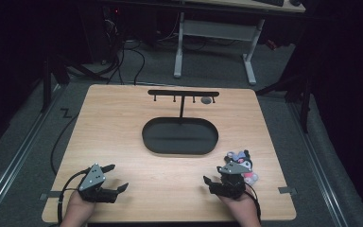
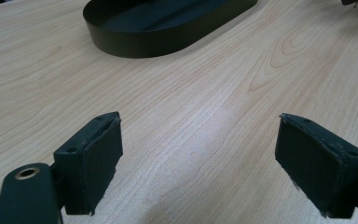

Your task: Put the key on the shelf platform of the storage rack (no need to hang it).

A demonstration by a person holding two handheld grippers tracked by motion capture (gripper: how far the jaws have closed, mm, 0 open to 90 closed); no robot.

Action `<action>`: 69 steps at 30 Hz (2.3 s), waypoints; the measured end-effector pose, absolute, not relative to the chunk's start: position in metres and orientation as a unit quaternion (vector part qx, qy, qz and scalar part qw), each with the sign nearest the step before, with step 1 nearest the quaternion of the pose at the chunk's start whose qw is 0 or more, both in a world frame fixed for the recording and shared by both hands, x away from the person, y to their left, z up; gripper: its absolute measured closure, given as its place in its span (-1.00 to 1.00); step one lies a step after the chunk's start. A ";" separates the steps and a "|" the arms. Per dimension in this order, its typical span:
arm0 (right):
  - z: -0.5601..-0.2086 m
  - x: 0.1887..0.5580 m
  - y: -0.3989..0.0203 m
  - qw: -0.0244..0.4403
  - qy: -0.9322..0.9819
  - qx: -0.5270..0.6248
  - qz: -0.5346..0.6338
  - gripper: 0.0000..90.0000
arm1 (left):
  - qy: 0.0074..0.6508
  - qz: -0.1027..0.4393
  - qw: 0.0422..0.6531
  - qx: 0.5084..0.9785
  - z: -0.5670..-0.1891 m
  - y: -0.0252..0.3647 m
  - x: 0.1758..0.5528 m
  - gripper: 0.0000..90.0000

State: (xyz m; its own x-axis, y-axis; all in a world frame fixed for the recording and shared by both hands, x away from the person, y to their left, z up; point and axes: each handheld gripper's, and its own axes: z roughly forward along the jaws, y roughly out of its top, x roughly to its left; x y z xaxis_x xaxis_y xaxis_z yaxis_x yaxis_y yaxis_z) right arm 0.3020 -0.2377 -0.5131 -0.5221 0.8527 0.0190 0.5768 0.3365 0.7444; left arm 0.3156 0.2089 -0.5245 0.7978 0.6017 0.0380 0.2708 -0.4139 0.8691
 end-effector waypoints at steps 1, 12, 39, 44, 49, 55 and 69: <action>-0.513 0.302 -0.237 0.191 0.796 0.450 0.356 -0.28 | 0.265 0.176 0.472 0.822 -0.524 0.209 0.316 -0.65; -0.511 0.304 -0.237 0.163 0.807 0.467 0.324 -0.18 | 0.264 0.177 0.470 0.823 -0.524 0.209 0.316 -0.65; -0.492 0.323 -0.228 0.095 0.870 0.448 0.182 -0.37 | 0.263 0.179 0.469 0.824 -0.524 0.210 0.316 -0.65; -0.486 0.324 -0.225 0.087 0.877 0.444 0.163 -0.40 | 0.263 0.179 0.469 0.824 -0.524 0.211 0.315 -0.65; -0.481 0.326 -0.225 0.069 0.878 0.448 0.152 -0.41 | 0.262 0.179 0.470 0.823 -0.524 0.211 0.315 -0.65; -0.481 0.326 -0.226 0.047 0.887 0.439 0.131 -0.47 | 0.261 0.176 0.469 0.825 -0.524 0.210 0.315 -0.65; -0.457 0.329 -0.242 0.029 0.873 0.472 0.122 -0.96 | 0.259 0.176 0.467 0.827 -0.525 0.209 0.315 -0.65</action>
